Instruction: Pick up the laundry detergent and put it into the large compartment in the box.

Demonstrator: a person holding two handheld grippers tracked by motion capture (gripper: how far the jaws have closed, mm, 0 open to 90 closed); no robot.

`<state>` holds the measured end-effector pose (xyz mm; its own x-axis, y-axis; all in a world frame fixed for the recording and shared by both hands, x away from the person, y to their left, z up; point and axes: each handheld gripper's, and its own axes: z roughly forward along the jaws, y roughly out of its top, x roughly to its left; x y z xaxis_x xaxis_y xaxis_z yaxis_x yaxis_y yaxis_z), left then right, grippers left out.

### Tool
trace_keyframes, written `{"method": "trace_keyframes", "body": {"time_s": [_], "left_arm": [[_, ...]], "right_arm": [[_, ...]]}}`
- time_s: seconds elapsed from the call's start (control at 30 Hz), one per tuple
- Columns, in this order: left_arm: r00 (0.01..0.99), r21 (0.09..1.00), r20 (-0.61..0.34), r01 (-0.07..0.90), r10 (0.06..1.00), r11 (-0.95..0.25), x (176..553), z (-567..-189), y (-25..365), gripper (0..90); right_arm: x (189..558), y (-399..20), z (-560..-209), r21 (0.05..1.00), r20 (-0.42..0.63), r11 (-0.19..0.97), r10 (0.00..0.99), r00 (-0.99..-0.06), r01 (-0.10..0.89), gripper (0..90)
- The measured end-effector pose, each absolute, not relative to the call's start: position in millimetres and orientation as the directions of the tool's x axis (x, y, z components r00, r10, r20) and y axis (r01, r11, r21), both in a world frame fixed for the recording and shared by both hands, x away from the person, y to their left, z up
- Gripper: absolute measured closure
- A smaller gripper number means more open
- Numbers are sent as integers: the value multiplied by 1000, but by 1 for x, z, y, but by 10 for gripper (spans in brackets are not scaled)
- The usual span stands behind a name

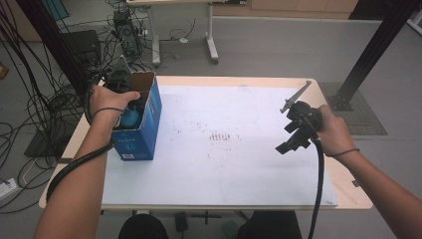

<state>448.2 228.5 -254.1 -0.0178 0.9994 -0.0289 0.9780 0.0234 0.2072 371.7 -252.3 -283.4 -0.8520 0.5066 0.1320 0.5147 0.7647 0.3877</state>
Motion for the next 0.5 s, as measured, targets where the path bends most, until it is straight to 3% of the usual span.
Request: {"method": "trace_keyframes", "body": {"time_s": [0.5], "left_arm": [[-9,224,-5,974,1000,10,444,-240,222,319]], "right_arm": [[371,-250,-283,391,130,767,502,-855,510,77]]}}
